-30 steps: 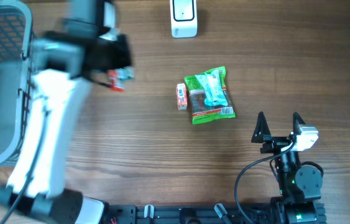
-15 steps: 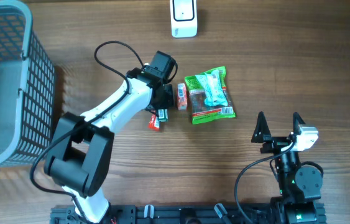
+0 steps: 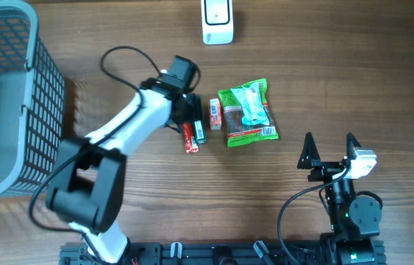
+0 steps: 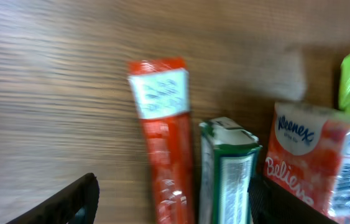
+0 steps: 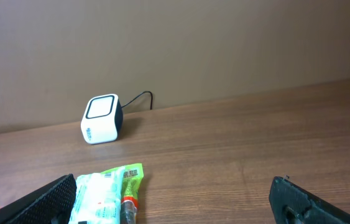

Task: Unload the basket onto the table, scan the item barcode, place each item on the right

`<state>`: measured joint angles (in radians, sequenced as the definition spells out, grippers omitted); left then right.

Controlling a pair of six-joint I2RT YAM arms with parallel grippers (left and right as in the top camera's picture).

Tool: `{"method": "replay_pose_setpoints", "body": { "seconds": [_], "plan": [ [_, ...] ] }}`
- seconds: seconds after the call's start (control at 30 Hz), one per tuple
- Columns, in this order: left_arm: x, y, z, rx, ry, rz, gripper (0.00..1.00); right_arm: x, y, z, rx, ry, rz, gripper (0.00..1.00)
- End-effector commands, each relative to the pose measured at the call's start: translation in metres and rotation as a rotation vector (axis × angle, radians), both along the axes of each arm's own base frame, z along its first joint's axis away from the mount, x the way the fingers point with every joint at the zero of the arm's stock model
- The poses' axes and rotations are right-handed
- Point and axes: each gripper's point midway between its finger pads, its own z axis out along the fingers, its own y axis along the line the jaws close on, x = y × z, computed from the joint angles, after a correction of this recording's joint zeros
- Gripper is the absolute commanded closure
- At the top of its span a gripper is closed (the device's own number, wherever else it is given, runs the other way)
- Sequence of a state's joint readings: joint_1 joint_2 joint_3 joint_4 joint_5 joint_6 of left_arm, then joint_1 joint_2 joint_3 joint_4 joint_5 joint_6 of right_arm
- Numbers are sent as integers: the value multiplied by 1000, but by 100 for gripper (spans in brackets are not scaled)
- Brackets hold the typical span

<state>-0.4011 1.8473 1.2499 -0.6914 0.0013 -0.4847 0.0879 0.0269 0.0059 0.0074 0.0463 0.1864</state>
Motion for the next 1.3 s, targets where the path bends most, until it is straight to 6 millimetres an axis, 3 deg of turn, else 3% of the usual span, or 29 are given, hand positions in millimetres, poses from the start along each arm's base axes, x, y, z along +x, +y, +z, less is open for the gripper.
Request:
{"method": "replay_pose_setpoints", "body": {
  "seconds": [0.0,0.07,0.1,0.17,0.27,0.77,1.27],
  "plan": [
    [21,19,78,-59,-178,28,23,0,-3,2,4,-8,-18,0],
    [23,27,105,-70,-243,28,12,0,-3,2,4,-8,-18,0],
    [22,31,116,-74,-268,28,0,0,-3,2,4,-8,-18,0],
    [20,40,140,-72,-331,9,0,0,-3,2,4,-8,-18,0],
    [12,55,154,-41,-354,10,0,0,-3,2,4,-8,-18,0],
    [25,155,150,56,-351,274,0,0,-3,2,4,-8,-18,0],
    [25,162,150,59,-351,290,0,0,-3,2,4,-8,-18,0]
  ]
}}
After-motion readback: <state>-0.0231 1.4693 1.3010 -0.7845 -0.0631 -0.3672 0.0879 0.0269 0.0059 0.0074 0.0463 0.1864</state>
